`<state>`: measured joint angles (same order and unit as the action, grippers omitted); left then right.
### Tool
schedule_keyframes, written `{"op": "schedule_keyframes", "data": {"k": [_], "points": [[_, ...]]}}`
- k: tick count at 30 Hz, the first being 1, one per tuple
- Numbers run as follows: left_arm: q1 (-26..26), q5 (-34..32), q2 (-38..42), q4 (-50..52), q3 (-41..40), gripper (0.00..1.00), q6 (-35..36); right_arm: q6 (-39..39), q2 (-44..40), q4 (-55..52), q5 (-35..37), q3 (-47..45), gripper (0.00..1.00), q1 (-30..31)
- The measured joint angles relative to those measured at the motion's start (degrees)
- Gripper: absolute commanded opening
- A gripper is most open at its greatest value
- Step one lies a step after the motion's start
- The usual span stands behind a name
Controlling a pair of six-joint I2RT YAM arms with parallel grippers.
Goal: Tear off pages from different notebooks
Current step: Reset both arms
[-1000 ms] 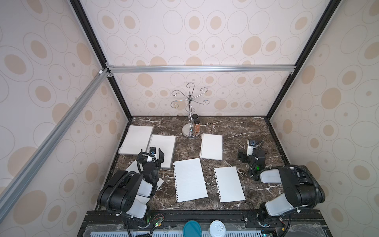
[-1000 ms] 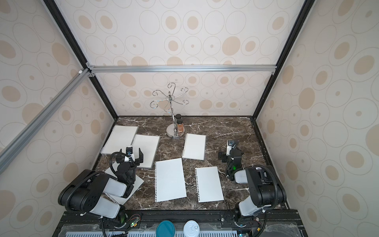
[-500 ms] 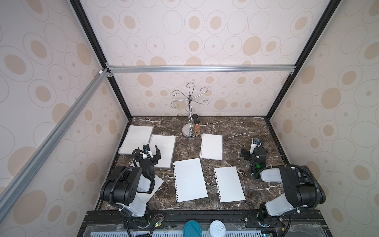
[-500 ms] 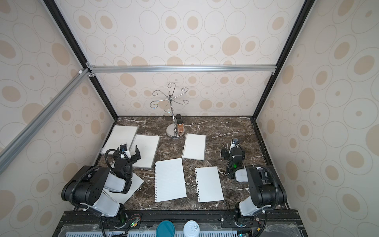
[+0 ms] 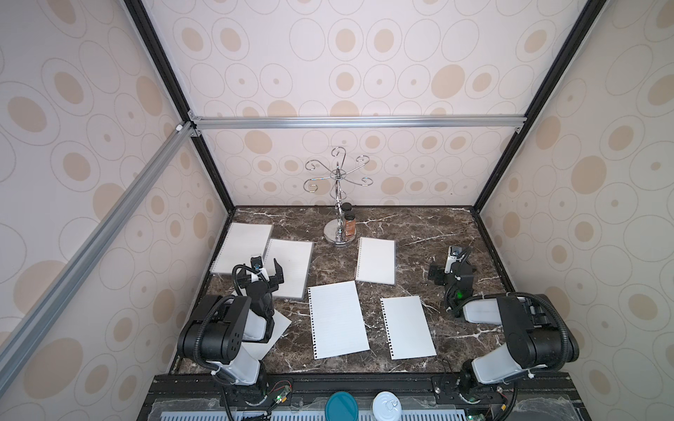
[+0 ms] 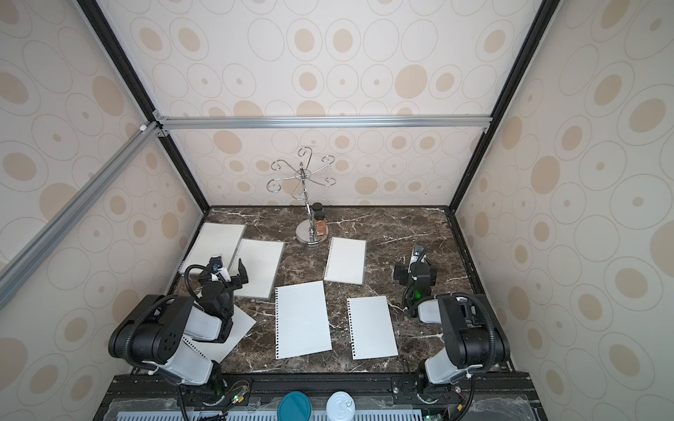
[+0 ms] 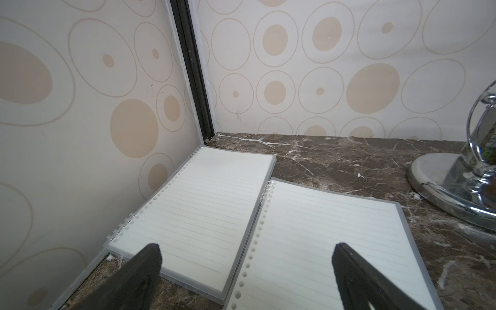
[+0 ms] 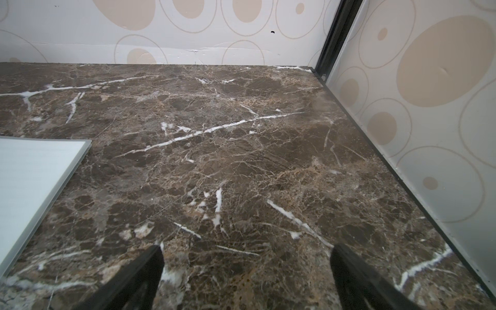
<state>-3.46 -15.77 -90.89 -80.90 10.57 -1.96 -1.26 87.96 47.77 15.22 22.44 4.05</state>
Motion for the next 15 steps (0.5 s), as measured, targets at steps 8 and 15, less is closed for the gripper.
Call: {"op": "schedule_keyframes", "data": {"k": [8,15], "points": [[0.0,0.17,0.0,0.04,0.0,1.0,-0.02,0.0,0.0,-0.26,0.0,0.07,1.0,0.0],[0.0,0.24,0.0,0.07,0.0,1.0,-0.02,0.28,0.0,2.84,0.0,-1.36,1.0,0.42]]}}
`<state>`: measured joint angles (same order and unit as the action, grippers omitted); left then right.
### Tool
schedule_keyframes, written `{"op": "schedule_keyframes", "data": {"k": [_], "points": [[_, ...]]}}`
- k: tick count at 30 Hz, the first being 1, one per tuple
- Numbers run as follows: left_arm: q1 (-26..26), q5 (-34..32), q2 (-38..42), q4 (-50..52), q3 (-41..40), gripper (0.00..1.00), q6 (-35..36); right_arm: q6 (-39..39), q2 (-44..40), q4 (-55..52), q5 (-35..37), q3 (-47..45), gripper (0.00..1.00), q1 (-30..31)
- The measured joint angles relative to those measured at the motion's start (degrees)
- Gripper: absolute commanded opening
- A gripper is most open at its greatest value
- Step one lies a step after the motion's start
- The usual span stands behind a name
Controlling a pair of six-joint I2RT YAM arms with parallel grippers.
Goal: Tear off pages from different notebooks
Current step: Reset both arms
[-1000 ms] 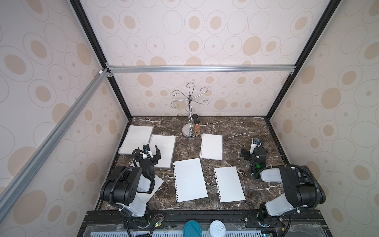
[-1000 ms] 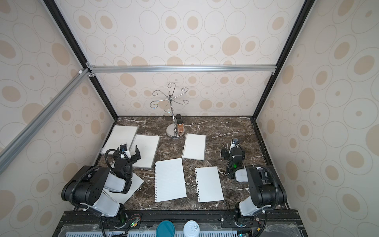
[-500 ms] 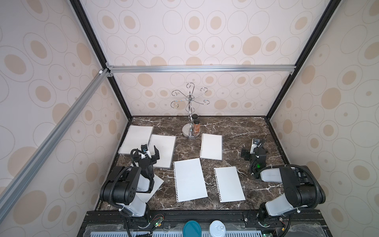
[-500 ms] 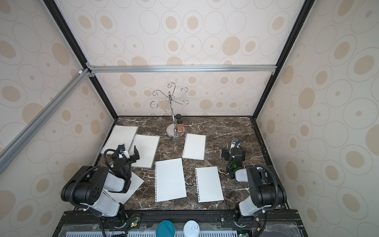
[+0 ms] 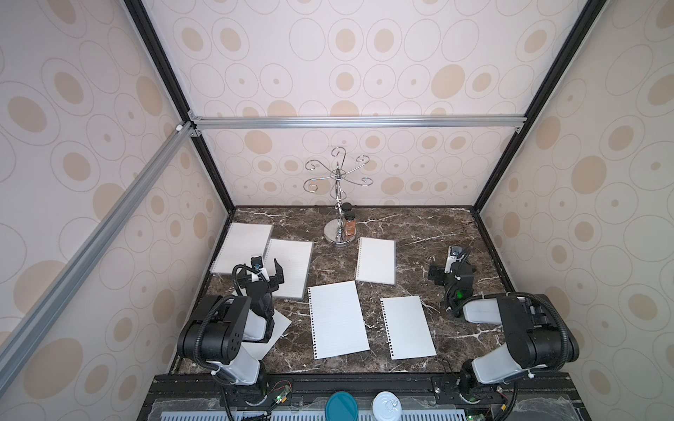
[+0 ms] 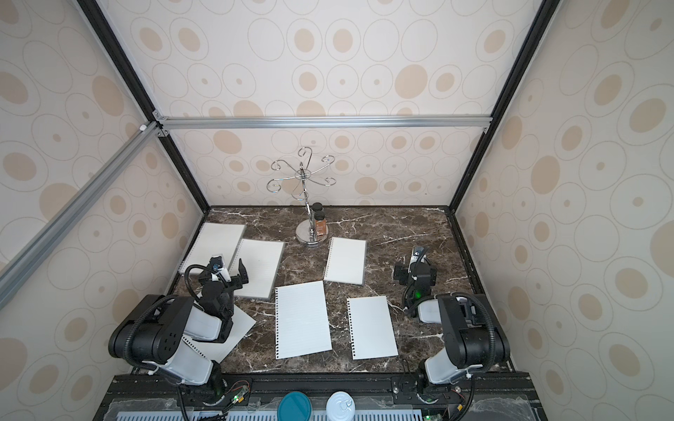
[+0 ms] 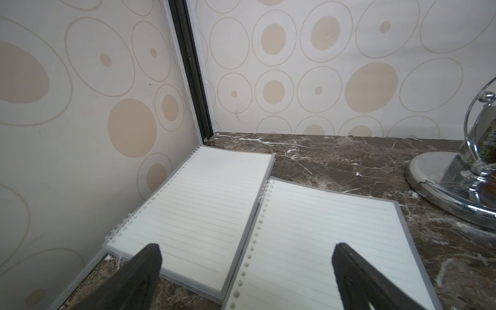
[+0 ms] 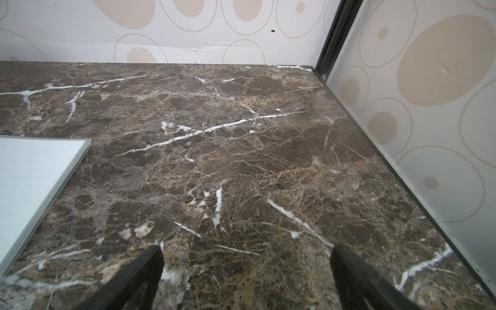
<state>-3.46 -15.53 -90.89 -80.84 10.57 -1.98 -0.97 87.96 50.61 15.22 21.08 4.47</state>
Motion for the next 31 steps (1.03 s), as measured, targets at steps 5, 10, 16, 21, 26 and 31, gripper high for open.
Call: {"op": "schedule_keyframes", "data": {"k": [5,10,16,21,26,31], "points": [[0.0,0.02,0.0,0.11,0.04,1.0,0.0,0.0,1.16,11.08,1.22,-9.14,0.99,0.66],[0.0,0.04,-0.02,0.85,0.26,1.0,0.0,-0.26,1.4,3.41,2.36,0.35,1.0,0.61],[0.0,0.11,-0.02,1.31,0.74,1.0,-0.11,-0.46,0.76,1.03,2.89,1.97,1.0,0.68],[0.0,0.17,0.0,1.36,0.74,1.0,-0.13,-0.52,0.74,-1.14,2.99,1.84,1.0,0.68],[0.0,0.28,-0.02,1.46,0.74,1.0,-0.13,-0.5,0.74,-1.86,3.02,1.84,0.99,0.68],[0.0,0.5,-0.02,1.7,0.76,1.0,-0.13,-0.5,0.74,-1.99,3.02,1.84,1.0,0.68]]}}
